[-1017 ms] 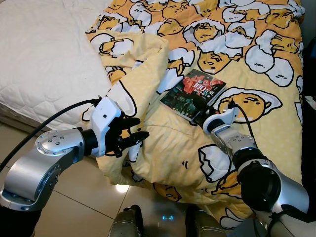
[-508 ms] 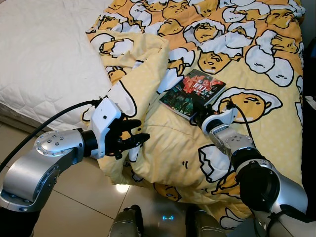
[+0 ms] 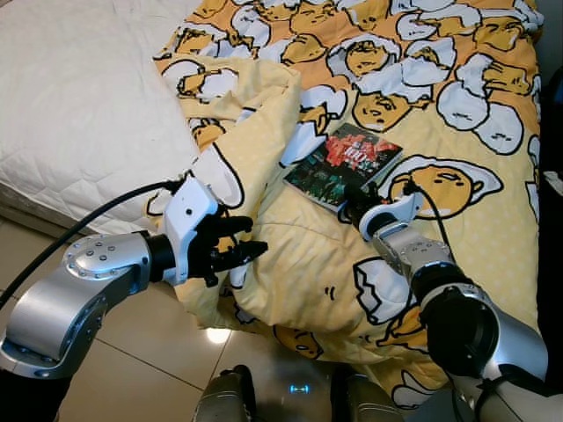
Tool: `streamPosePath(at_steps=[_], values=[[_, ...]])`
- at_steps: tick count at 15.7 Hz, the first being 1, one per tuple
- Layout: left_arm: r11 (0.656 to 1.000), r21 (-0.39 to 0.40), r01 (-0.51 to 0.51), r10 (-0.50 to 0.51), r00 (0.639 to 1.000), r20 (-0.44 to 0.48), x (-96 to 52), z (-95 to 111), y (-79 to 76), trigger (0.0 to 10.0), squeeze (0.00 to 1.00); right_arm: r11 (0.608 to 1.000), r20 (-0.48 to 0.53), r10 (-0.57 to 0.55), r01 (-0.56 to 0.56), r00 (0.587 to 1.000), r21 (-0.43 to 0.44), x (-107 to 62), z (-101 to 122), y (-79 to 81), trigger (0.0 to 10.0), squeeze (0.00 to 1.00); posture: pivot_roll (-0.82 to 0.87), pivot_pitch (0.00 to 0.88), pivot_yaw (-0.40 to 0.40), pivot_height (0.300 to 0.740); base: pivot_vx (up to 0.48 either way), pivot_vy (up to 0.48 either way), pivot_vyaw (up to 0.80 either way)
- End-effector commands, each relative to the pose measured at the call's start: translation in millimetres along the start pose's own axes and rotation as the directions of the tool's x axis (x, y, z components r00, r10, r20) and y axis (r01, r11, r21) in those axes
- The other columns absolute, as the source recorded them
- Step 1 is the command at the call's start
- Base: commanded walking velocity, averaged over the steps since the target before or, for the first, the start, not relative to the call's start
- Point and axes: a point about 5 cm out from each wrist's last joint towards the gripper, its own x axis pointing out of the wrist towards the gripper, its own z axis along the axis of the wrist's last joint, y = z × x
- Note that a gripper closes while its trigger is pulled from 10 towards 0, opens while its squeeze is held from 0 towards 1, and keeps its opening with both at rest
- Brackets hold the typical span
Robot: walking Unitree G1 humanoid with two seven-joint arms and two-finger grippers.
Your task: Clean up the room
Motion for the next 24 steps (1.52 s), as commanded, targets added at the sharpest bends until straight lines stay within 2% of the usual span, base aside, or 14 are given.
streamPosePath(at_steps=[1, 6, 7, 9, 10, 14, 15, 16, 17, 19, 20, 22, 23, 24], values=[[1.000, 0.009, 0.015, -0.015, 1.000, -0.018, -1.5, -3.1, -3.9, 10.0, 0.00, 1.000, -0.010, -0.023, 0.023, 1.000, 0.016, -0.7, -5.8, -5.5, 0.0, 0.00, 0.11, 0.230, 0.088, 0.740, 0.000, 0.000, 0.00], [1.000, 0.006, 0.013, -0.013, 1.000, -0.013, -0.4, -4.1, -4.5, 10.0, 0.00, 1.000, -0.010, -0.015, 0.015, 1.000, -0.001, -1.5, -4.5, -6.4, 0.0, 0.00, 0.11, 0.235, 0.090, 0.740, 0.000, 0.000, 0.00], [1.000, 0.008, -0.021, 0.021, 1.000, 0.000, -0.4, -3.9, -2.1, 10.0, 0.00, 0.998, -0.029, 0.024, -0.026, 0.999, -0.062, -2.0, -2.9, -4.0, 0.0, 0.00, 0.10, 0.228, 0.081, 0.740, 0.000, 0.000, 0.00], [0.993, -0.011, -0.116, 0.116, 0.992, 0.046, -0.2, -3.1, 5.3, 10.0, 0.00, 0.984, -0.042, 0.131, -0.135, 0.991, -0.114, -4.9, 5.4, 1.2, 0.0, 0.00, 0.09, 0.210, 0.067, 0.740, 0.000, 0.000, 0.00], [0.981, -0.048, -0.186, 0.189, 0.979, 0.071, -1.7, -2.8, 12.1, 10.0, 0.00, 0.966, -0.052, 0.209, -0.214, 0.977, -0.145, -8.7, 13.3, 4.5, 0.0, 0.00, 0.08, 0.189, 0.053, 0.740, 0.000, 0.000, 0.00], [0.951, -0.102, -0.292, 0.302, 0.948, 0.102, -6.5, -2.8, 24.3, 10.0, 0.00, 0.921, -0.055, 0.350, -0.354, 0.935, -0.165, -19.2, 30.3, 11.4, 0.0, 0.00, 0.06, 0.127, 0.053, 0.740, 0.000, 0.000, 0.00], [0.939, -0.129, -0.320, 0.334, 0.937, 0.102, -6.5, -5.4, 30.5, 10.0, 0.00, 0.878, -0.070, 0.440, -0.445, 0.895, -0.176, -27.2, 38.1, 17.5, 0.0, 0.00, 0.05, 0.094, 0.056, 0.740, 0.000, 0.000, 0.00], [0.935, -0.136, -0.328, 0.343, 0.934, 0.102, -6.2, -6.3, 32.1, 10.0, 0.00, 0.867, -0.076, 0.459, -0.465, 0.885, -0.178, -29.4, 39.3, 18.5, 0.0, 0.00, 0.04, 0.079, 0.058, 0.740, 0.000, 0.000, 0.00], [0.928, -0.155, -0.339, 0.359, 0.925, 0.127, -4.3, -3.4, 39.2, 10.0, 0.00, 0.819, -0.101, 0.530, -0.539, 0.842, -0.196, -38.5, 46.1, 26.6, 0.0, 0.00, 0.04, 0.060, 0.059, 0.740, 0.000, 0.000, 0.00], [0.924, -0.168, -0.343, 0.371, 0.911, 0.179, -1.6, 0.7, 45.1, 10.0, 0.00, 0.765, -0.143, 0.592, -0.609, 0.793, -0.209, -46.9, 48.1, 35.0, 0.0, 0.00, 0.04, 0.048, 0.060, 0.740, 0.000, 0.000, 0.00], [0.922, -0.191, -0.336, 0.372, 0.907, 0.199, -0.8, 2.2, 46.9, 10.0, 1.00, 0.746, -0.163, 0.610, -0.631, 0.776, -0.213, -49.8, 47.4, 37.2, 0.0, 0.00, 0.04, 0.040, 0.062, 0.740, 0.000, 0.000, 0.00], [0.895, -0.358, -0.265, 0.381, 0.873, 0.305, -2.0, 14.9, 61.0, 10.0, 1.00, 0.648, -0.281, 0.669, -0.725, 0.688, -0.231, -66.2, 41.8, 48.3, 0.0, 0.00, 0.03, 0.024, 0.070, 0.740, 0.000, 0.000, 0.00], [0.880, -0.438, -0.181, 0.362, 0.855, 0.372, -3.6, 23.0, 67.1, 10.0, 1.00, 0.596, -0.343, 0.690, -0.769, 0.638, -0.230, -74.7, 38.6, 53.1, 0.0, 0.00, 0.04, 0.017, 0.073, 0.740, 0.000, 0.000, 0.00], [0.872, -0.471, -0.130, 0.344, 0.849, 0.401, -3.5, 25.9, 68.4, 10.0, 1.00, 0.579, -0.367, 0.695, -0.784, 0.618, -0.223, -78.1, 36.9, 54.7, 0.0, 0.00, 0.04, 0.014, 0.074, 0.740, 0.000, 0.000, 0.00]])
